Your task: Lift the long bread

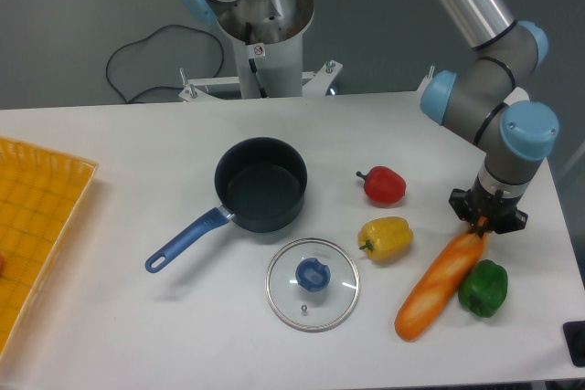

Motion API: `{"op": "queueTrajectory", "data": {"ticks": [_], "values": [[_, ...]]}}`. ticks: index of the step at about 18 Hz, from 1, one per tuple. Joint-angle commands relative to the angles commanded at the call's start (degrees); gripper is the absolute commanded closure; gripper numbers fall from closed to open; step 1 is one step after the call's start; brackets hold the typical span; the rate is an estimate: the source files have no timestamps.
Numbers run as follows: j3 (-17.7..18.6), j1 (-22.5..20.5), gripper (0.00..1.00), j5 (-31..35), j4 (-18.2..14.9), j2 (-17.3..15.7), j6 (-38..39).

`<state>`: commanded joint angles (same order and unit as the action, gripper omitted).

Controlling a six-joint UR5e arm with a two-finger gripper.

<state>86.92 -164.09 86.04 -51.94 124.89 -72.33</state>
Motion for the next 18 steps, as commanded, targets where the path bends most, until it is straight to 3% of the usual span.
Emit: {"op": "queueTrajectory", "data": {"ticks": [3,10,13,18], "values": [[0.00,0.00,0.86,0.00,-1.48,-1.58,0.00],[-1.32,-0.09,0.86,0.00,-11.50,-5.80,-0.09],[-2.89,0.61,0.86,0.00,-16.25,-6.15,-0.09],[-5.45,1.14,0.86,0.09,-20.83,-7.03,0.00]]}}
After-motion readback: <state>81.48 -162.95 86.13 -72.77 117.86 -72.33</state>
